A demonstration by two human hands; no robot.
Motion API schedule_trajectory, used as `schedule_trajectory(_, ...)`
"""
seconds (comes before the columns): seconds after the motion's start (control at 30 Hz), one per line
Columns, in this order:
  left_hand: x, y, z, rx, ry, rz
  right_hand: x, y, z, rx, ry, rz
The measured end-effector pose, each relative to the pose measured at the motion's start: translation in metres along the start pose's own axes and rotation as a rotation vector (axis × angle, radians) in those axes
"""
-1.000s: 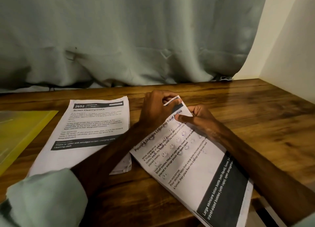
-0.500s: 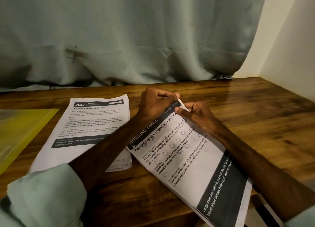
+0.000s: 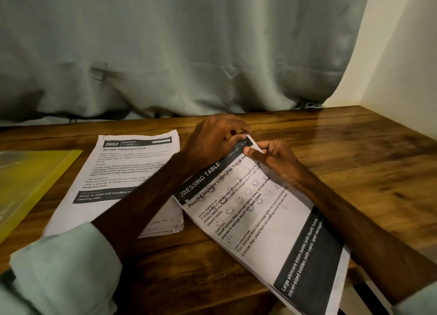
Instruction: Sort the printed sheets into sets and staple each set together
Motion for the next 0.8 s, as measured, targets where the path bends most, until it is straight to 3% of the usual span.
schedule_trajectory(0.17,0.001,-0.002,0.004,-0.137,-0.119,-0.094,0.0,0.002,-0.002,0.05,0.039,-0.009)
schedule_trajectory(0.57,0.0,0.002,-0.004,-0.218,-0.177,-0.089,-0.002,0.005,0.001,0.229,0.125,-0.045)
schedule_trajectory(0.8,-0.004,-0.001,-0.001,-0.123,0.072,0.007,-0.002,0.003,0.006,0.231,0.156,-0.05)
Point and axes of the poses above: each hand's wrist, its own x-axis away from the middle knuckle, its own y-axis out of the back of the hand, z = x × y, the point moved 4 cm from there along -x, towards the middle knuckle, and after that the axes turned 6 degrees about y, right-handed, at the moved point
